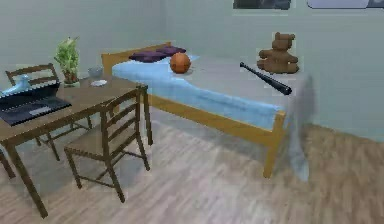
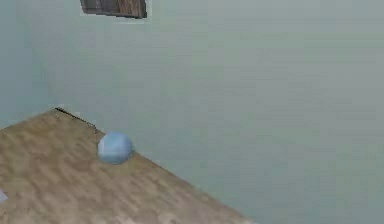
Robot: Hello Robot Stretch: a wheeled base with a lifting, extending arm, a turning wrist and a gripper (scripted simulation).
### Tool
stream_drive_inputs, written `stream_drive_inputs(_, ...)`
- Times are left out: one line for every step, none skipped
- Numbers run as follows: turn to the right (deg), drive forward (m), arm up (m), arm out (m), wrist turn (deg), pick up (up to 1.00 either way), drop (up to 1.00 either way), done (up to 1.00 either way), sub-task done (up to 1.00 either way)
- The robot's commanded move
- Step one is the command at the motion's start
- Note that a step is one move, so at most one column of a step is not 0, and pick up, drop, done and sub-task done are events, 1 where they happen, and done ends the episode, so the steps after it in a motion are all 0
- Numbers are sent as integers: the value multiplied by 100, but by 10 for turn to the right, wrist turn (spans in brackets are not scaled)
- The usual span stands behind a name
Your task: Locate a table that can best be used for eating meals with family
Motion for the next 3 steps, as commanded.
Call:
stream_drive_inputs(-330, 0, 0, 0, 0, 0, 0, 0, 0)
stream_drive_inputs(0, 70, 0, 0, 0, 0, 0, 0, 0)
stream_drive_inputs(0, 0, 0, 0, 0, 0, 0, 100, 0)
